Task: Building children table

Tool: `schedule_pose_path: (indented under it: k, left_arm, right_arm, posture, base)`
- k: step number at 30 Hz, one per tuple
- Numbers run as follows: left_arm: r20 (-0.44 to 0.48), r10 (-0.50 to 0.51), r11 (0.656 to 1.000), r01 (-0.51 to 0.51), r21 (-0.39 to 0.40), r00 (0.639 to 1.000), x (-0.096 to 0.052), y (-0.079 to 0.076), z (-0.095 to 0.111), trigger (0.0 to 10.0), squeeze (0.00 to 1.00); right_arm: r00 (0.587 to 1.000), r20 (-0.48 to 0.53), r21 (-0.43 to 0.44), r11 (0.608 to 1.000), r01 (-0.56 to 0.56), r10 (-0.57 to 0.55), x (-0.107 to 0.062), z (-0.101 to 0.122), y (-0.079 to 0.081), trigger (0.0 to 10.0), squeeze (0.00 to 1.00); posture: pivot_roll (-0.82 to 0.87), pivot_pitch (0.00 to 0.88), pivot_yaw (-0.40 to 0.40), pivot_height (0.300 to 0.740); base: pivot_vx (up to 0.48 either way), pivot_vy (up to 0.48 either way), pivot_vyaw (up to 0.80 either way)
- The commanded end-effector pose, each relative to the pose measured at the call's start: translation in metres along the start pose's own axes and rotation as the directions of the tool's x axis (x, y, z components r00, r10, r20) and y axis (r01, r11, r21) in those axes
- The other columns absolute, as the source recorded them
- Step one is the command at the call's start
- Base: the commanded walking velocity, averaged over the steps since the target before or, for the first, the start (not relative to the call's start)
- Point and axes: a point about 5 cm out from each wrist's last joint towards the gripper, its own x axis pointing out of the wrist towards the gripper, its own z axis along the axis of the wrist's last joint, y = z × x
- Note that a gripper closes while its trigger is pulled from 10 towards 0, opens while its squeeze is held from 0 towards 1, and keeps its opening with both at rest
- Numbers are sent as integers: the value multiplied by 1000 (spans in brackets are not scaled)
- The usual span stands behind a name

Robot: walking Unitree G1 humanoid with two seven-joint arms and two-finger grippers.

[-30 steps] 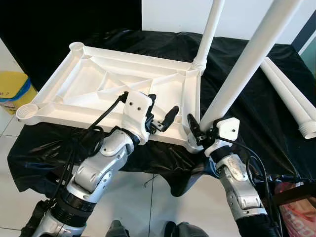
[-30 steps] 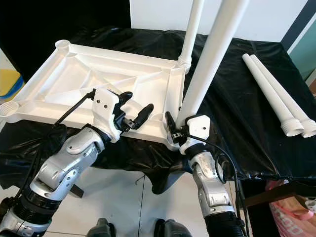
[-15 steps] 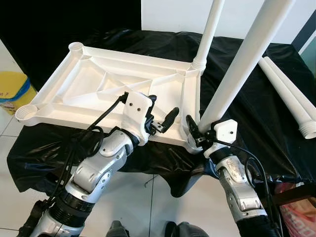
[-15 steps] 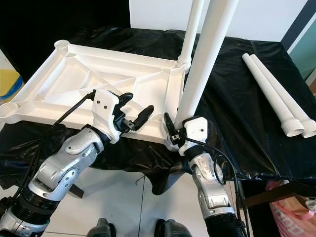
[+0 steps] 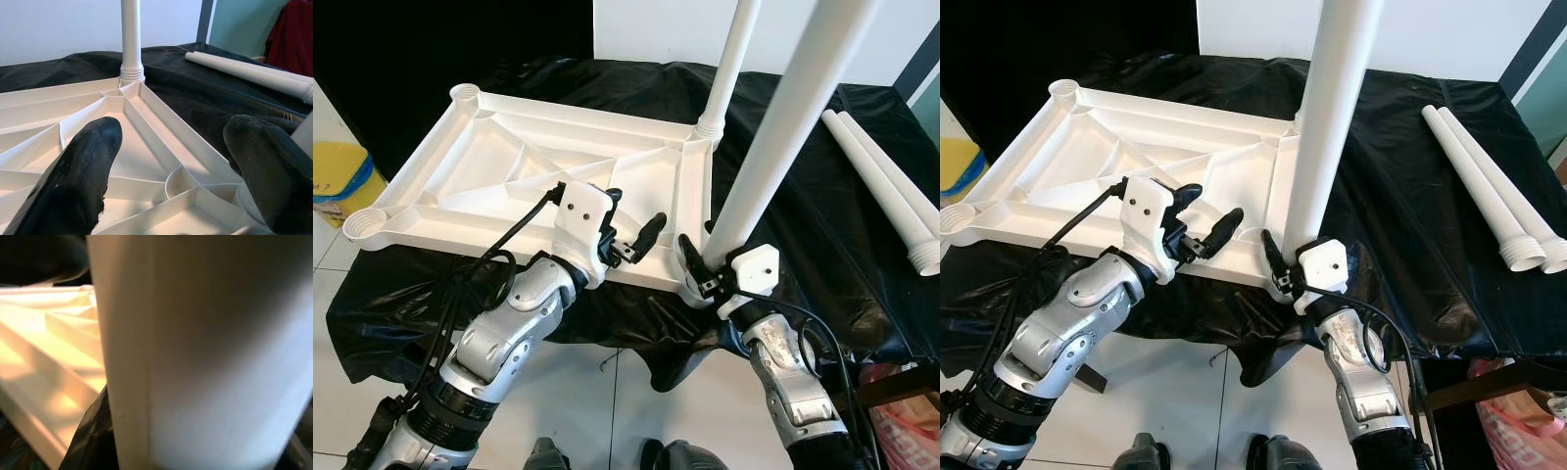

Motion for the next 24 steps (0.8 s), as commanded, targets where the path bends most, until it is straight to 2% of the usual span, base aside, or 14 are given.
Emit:
schedule_pose_path:
  k: [1, 14, 20, 24]
  left_arm:
    - [-2, -228, 974, 228, 15, 974, -1, -16, 3, 10000, 0]
    - [-5, -219, 976, 219, 13, 976, -4, -14, 3, 10000, 0]
    - [-5, -218, 976, 219, 13, 976, -4, -14, 4, 10000, 0]
    - [-5, -220, 975, 220, 12, 975, -4, -14, 4, 10000, 0]
  right_arm:
    - [993, -110, 12, 999, -45, 46, -13, -20, 8, 10000, 0]
    - [992, -95, -3, 996, -87, 86, -13, -19, 15, 10000, 0]
    - [992, -97, 10, 996, -85, 86, -13, -19, 16, 10000, 0]
    - [992, -103, 53, 996, -65, 70, -13, -20, 15, 10000, 0]
  posture:
    - [34, 172, -61, 740]
    - [36, 183, -61, 740]
    - [35, 185, -60, 740]
    - [34, 186, -59, 740]
  base:
    - [0, 0, 0]
    - [0, 0, 0]
    - [0, 0, 0]
    - [0, 0, 0]
